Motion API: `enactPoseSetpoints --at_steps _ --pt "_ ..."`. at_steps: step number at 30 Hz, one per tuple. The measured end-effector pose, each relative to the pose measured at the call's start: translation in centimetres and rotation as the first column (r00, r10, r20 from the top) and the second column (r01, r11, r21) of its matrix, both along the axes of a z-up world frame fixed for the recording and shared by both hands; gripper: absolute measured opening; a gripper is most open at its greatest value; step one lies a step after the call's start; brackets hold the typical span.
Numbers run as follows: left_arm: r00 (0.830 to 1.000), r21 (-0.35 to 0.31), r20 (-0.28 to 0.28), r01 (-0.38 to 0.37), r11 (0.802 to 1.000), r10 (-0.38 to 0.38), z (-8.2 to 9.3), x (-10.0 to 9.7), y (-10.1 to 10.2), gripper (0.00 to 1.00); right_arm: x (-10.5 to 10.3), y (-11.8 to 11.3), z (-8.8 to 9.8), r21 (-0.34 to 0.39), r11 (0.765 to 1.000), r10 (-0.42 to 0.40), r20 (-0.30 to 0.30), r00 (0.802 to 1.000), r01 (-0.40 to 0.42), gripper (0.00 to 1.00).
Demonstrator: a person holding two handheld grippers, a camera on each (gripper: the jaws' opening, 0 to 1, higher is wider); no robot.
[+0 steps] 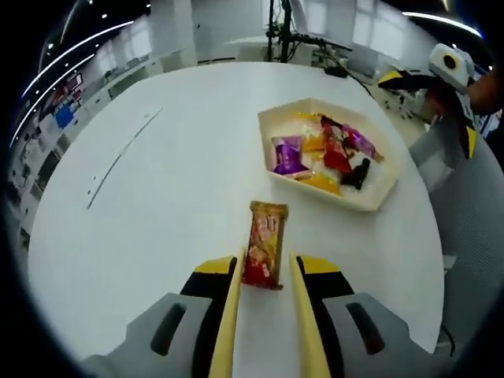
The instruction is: Place the target food into the container with the food tongs after gripping and lifting it, then release it inside without dropping or visibly crushing the food.
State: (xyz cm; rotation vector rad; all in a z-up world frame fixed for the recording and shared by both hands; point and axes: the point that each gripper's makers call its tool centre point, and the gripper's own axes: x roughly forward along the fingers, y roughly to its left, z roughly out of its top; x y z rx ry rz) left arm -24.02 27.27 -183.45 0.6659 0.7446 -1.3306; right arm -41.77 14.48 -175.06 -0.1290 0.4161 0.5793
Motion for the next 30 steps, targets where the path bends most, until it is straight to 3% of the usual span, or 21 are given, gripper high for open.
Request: enactPoseSetpoints --at_steps 5,7,10,30 --pt "1.0 -0.001 0.007 -0.009 1.0 0.009 -0.25 0.44 -0.08 0.25 0.03 -0.05 0.03 0.003 1.0 -0.003 0.0 1.0 0.003 0.99" --pt "1.0 0.001 0.008 0.02 1.0 -0.02 -0.33 0.08 -0.05 0.22 0.05 -0.07 0.03 0.005 1.0 -0.005 0.0 1.0 0.005 0.99" --pt "1.0 -0.01 -0.006 -0.016 1.0 0.016 -0.24 0.1 0.16 0.19 0.04 -0.09 0.05 0.003 1.0 -0.006 0.001 1.0 0.006 0.99" --pt "0.999 -0.012 -0.002 -0.04 0.999 0.04 0.62 0.4 0.49 0.19 0.02 -0.01 -0.04 0.0 1.0 -0.001 -0.001 1.0 0.001 0.99"
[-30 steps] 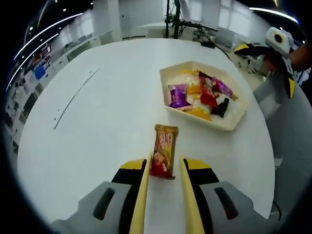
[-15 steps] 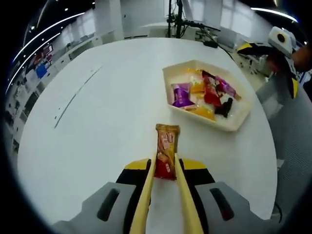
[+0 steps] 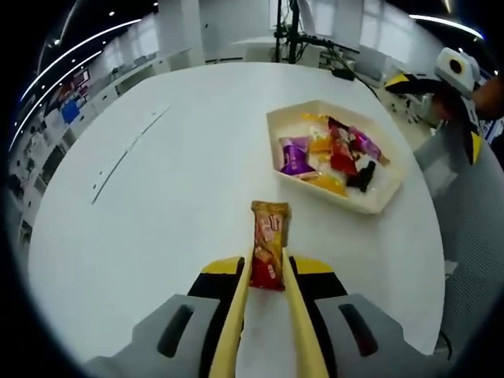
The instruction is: Place the target food into the container with the food tongs after gripping and lifting it, then release it inside without dropping or visibly crushing the food.
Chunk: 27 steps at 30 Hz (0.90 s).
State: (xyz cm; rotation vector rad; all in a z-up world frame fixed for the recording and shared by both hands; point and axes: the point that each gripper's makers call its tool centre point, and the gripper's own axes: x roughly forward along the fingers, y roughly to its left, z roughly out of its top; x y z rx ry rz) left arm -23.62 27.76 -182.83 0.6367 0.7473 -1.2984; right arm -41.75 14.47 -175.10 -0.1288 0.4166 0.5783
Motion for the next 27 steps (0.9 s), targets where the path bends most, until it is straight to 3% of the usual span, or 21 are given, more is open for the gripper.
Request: enactPoseSetpoints --at_steps 13,27 --pt "1.0 -0.005 -0.014 0.009 1.0 -0.009 2.9 -0.6 0.1 0.19 -0.1 0.2 -0.1 -0.007 1.0 0.009 -0.001 1.0 -0.009 0.99" --pt "0.999 0.014 -0.038 0.011 1.0 -0.011 6.3 -0.7 2.3 0.19 -0.1 0.3 -0.1 -0.013 1.0 0.02 0.001 1.0 -0.02 0.99"
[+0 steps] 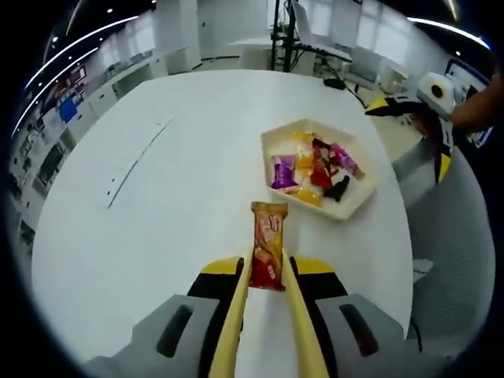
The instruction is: Place the target food into the container with the food tongs after gripping and lifting it, then release it inside without dropping or visibly crushing the food.
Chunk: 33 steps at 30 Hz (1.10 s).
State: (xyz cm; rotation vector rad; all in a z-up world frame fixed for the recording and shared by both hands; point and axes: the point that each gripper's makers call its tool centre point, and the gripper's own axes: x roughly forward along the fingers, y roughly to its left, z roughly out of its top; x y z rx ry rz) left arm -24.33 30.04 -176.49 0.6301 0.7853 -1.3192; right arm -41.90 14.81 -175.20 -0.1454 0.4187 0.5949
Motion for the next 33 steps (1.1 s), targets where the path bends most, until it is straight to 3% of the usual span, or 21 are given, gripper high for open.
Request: enactPoseSetpoints --at_steps 7,12,33 --pt "1.0 -0.005 -0.009 -0.015 1.0 0.015 2.8 0.1 0.5 0.19 0.0 0.0 0.1 -0.004 1.0 0.0 0.004 1.0 0.0 0.99" --pt "1.0 -0.005 0.006 -0.001 1.0 0.001 3.8 -0.2 0.5 0.19 0.0 -0.1 0.1 -0.003 1.0 -0.003 0.005 1.0 0.003 0.99" --pt "0.999 -0.006 0.033 0.025 1.0 -0.024 4.7 -1.0 -0.5 0.19 0.1 -0.2 0.3 -0.007 1.0 -0.01 0.018 1.0 0.01 0.99"
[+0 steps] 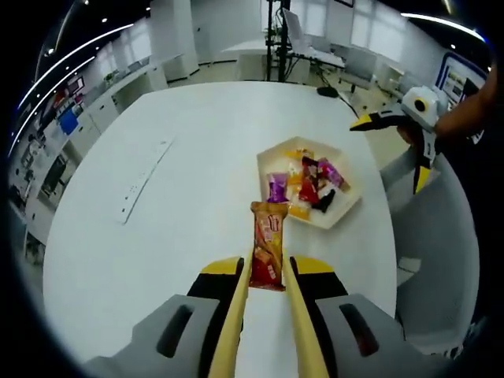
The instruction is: Place the target food into the container with the food tongs after gripping and lifting it, then release it inside without dropping or visibly crushing the food.
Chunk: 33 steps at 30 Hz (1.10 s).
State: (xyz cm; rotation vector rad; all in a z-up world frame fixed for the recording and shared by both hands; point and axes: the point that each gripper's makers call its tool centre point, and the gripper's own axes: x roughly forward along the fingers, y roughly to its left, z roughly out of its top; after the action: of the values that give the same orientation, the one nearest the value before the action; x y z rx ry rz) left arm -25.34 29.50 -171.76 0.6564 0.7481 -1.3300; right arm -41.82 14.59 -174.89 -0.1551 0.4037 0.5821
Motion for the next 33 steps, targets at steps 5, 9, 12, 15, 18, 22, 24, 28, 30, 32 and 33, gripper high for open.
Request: enactPoseSetpoints --at_steps 5,9,12,15,18,22,24,28,30,32,33 --pt "1.0 -0.006 -0.001 0.009 1.0 -0.009 0.1 -0.4 -1.0 0.19 0.0 0.0 0.0 0.001 1.0 -0.001 0.0 1.0 0.001 0.99" --pt "1.0 -0.007 0.001 0.02 1.0 -0.02 0.2 -0.8 -2.0 0.19 0.0 -0.1 0.0 0.001 1.0 -0.003 0.002 1.0 0.003 0.99" --pt "0.999 -0.016 0.004 0.033 0.999 -0.032 0.4 -1.1 -3.1 0.19 0.0 -0.1 0.0 0.0 1.0 -0.003 0.004 1.0 0.003 0.99" --pt "0.999 -0.018 -0.005 0.036 0.999 -0.036 0.7 -1.5 -4.0 0.19 0.0 -0.1 0.1 0.0 1.0 -0.004 0.007 1.0 0.004 0.99" --pt "0.999 -0.035 -0.01 0.035 0.999 -0.035 1.1 -1.7 -5.3 0.19 0.1 -0.2 0.2 0.001 1.0 -0.008 0.012 1.0 0.008 0.99" --pt "0.999 -0.049 -0.004 0.039 0.998 -0.04 1.4 -2.2 -6.9 0.19 0.1 -0.2 0.2 0.0 1.0 -0.01 0.012 1.0 0.01 0.99" --pt "0.999 -0.056 -0.002 0.048 0.997 -0.048 1.8 -2.6 -7.9 0.19 0.1 -0.1 0.2 -0.001 1.0 -0.004 0.012 1.0 0.004 0.99" --pt "0.998 -0.063 0.01 0.065 0.996 -0.064 2.2 -3.0 -9.3 0.19 0.0 0.0 0.3 -0.007 1.0 -0.003 0.017 1.0 0.003 0.98" --pt "0.998 -0.063 0.006 0.063 0.996 -0.062 2.4 -3.0 -9.9 0.19 0.0 -0.1 0.3 -0.005 1.0 -0.009 0.018 1.0 0.009 0.98" --pt "0.998 -0.064 0.008 0.069 0.996 -0.069 2.4 -3.1 -10.5 0.19 0.1 -0.2 0.4 -0.002 1.0 -0.013 0.022 1.0 0.013 0.98" --pt "0.998 -0.063 0.008 0.07 0.996 -0.07 2.4 -3.1 -10.7 0.19 0.1 -0.2 0.4 -0.003 1.0 -0.014 0.023 1.0 0.014 0.98"
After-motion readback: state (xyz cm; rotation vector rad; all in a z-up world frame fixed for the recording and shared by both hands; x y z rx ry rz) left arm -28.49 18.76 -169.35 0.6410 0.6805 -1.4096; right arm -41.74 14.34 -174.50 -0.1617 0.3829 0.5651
